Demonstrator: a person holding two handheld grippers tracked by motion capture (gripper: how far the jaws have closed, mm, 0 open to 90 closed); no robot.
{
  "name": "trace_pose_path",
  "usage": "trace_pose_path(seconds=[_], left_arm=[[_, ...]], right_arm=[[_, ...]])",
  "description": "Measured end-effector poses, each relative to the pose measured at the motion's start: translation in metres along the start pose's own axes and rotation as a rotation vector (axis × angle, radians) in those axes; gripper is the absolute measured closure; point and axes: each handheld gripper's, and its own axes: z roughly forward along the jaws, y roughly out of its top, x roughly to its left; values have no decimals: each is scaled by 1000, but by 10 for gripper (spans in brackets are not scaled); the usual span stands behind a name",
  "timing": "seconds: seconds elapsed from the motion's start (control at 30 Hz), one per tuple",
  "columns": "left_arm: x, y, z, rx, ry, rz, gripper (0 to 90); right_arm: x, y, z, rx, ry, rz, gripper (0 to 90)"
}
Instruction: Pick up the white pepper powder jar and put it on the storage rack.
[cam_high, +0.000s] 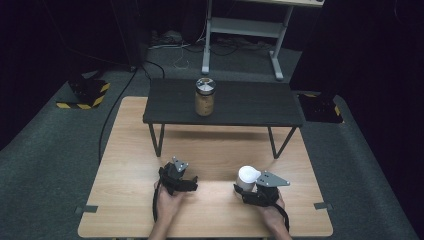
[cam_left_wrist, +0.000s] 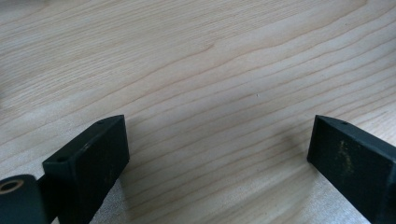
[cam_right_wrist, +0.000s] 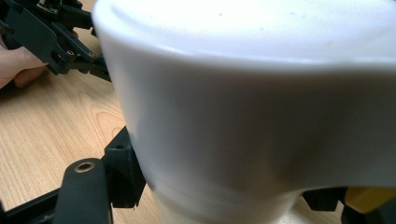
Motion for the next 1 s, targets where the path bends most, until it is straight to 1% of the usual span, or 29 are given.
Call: trace_pose_path(seconds=[0.2, 0.43, 0.47, 0.53, 1.0], left_arm=[[0, 0, 0, 0, 1, 0, 55], [-1, 0, 0, 2, 3, 2, 52], [-1, 0, 0, 2, 3, 2, 52], [-1, 0, 0, 2, 3, 2, 52], [-1, 0, 0, 2, 4, 4, 50]], right_arm=[[-3, 4, -4, -12, 3, 2, 304], [-8, 19, -11, -26, 5, -9, 304], [-8, 19, -11, -26, 5, -9, 304], [-10, 26, -13, -28, 5, -14, 304], [-20, 52, -24, -47, 12, -25, 304]])
